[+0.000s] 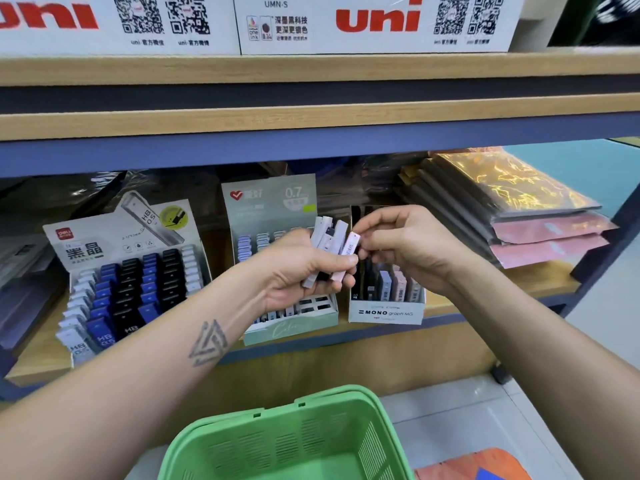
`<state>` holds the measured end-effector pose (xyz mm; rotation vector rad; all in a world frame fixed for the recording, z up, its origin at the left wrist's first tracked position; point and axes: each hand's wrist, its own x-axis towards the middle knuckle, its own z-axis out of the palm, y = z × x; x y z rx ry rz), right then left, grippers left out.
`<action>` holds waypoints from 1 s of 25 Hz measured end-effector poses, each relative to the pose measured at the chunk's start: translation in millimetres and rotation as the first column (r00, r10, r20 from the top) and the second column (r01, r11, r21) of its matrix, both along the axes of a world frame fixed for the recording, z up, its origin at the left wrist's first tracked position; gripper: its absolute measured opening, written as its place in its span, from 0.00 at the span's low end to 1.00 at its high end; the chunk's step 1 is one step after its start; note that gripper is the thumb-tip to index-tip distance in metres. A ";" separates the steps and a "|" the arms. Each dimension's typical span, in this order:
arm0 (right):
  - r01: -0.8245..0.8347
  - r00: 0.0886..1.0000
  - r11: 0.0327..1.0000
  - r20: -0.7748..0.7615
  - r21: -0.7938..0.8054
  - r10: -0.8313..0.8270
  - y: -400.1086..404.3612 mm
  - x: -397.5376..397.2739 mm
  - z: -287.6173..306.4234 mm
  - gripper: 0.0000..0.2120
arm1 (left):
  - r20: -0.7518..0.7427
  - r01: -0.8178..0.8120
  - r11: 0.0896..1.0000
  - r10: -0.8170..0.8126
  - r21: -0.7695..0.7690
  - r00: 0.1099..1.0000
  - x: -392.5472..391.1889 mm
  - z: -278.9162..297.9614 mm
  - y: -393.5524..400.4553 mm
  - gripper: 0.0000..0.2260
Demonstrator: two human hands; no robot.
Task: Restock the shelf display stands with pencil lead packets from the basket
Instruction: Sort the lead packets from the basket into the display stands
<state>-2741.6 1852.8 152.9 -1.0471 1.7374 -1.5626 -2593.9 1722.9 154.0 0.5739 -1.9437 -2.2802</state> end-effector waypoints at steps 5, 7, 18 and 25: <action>0.044 0.999 0.999 -0.001 -0.012 -0.044 3.9 -3.1 -0.9 0.08 | -0.021 -0.017 0.999 0.018 0.028 1.000 -8.3 -1.0 7.7 0.05; 0.093 0.995 0.994 0.049 -0.049 -0.091 8.5 -9.1 -0.7 0.07 | -0.022 -0.042 0.995 0.044 0.092 0.999 -9.9 -1.1 8.0 0.06; 0.174 0.985 0.982 -0.003 -0.072 -0.175 30.7 -36.1 14.8 0.08 | -0.061 -0.110 0.992 0.106 -0.065 0.992 -36.7 6.6 14.5 0.06; 0.160 0.987 0.987 0.011 -0.001 -0.160 34.6 -39.6 13.2 0.08 | -0.017 -0.082 0.993 0.081 -0.091 0.997 -50.1 -5.0 20.1 0.05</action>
